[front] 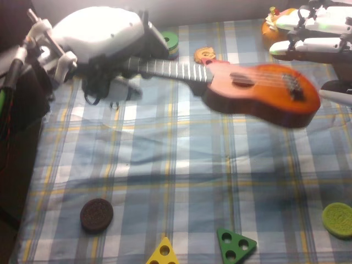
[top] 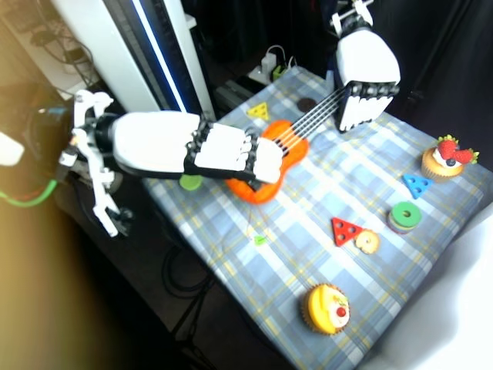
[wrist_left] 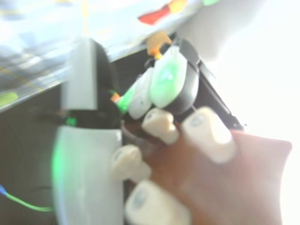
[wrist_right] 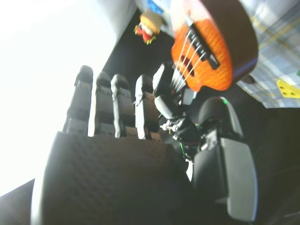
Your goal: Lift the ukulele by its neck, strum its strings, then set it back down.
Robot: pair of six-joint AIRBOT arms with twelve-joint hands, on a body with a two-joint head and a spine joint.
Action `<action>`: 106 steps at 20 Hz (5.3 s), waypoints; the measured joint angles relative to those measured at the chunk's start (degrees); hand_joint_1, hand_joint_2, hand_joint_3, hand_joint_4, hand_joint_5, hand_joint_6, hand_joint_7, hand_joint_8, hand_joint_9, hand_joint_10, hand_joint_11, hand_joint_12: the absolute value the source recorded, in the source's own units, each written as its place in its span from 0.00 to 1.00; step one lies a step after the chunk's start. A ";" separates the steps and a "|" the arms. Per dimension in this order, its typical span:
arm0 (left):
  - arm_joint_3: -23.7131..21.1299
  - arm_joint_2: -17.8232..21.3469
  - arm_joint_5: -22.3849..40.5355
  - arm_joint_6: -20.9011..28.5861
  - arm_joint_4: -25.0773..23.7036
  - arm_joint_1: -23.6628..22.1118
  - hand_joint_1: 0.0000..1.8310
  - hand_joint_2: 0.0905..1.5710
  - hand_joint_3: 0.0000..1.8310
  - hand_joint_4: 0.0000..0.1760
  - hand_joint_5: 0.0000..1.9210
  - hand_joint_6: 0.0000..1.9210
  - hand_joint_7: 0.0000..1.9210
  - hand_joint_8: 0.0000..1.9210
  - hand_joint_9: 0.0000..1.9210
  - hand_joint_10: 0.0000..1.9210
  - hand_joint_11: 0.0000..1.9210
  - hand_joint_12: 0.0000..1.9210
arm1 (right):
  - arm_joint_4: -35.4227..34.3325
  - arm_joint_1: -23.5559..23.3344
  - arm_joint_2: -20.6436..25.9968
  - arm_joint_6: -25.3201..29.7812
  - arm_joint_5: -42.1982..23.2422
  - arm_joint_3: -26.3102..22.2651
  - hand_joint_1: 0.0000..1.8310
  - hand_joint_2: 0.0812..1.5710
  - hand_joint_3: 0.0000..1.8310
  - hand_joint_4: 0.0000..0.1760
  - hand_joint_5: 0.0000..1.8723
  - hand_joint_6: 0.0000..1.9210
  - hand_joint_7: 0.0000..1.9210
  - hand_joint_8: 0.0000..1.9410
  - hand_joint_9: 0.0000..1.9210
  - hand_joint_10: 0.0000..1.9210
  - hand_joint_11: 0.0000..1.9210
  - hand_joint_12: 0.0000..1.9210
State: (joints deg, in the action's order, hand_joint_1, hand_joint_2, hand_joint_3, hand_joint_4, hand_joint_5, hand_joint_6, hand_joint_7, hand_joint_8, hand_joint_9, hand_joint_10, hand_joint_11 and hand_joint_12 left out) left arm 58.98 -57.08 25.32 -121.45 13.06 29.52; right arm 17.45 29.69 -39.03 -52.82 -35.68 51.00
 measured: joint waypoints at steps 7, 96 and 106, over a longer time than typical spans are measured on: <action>-0.31 0.92 0.94 -1.55 -0.59 -1.03 0.61 0.75 0.00 0.00 0.42 0.65 0.64 0.98 0.77 1.00 0.80 1.00 | 9.75 -4.68 -4.22 8.15 3.61 2.89 0.01 0.81 0.00 0.00 0.16 0.01 0.09 0.00 0.06 0.02 0.00 0.38; -1.42 0.26 -5.70 2.62 4.04 8.63 0.28 0.77 0.00 0.00 0.01 0.02 0.00 0.00 0.00 0.01 0.00 0.00 | -2.29 -5.11 2.27 5.81 -5.53 0.87 0.11 0.87 0.00 0.00 0.25 0.00 0.27 0.00 0.16 0.40 0.01 0.84; -7.17 10.05 11.43 21.94 -3.76 10.47 0.24 0.75 0.00 0.46 0.00 0.00 0.00 0.00 0.00 0.00 0.00 0.00 | -7.65 -0.55 6.23 -2.97 -7.06 -4.26 0.27 0.80 0.00 0.01 0.00 0.00 0.00 0.00 0.00 0.00 0.00 0.00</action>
State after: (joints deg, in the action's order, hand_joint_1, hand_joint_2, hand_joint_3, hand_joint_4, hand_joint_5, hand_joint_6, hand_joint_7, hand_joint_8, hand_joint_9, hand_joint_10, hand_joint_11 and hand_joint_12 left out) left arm 51.81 -47.03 36.75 -99.50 9.30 39.99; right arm 9.80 29.15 -32.80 -55.79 -42.74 46.74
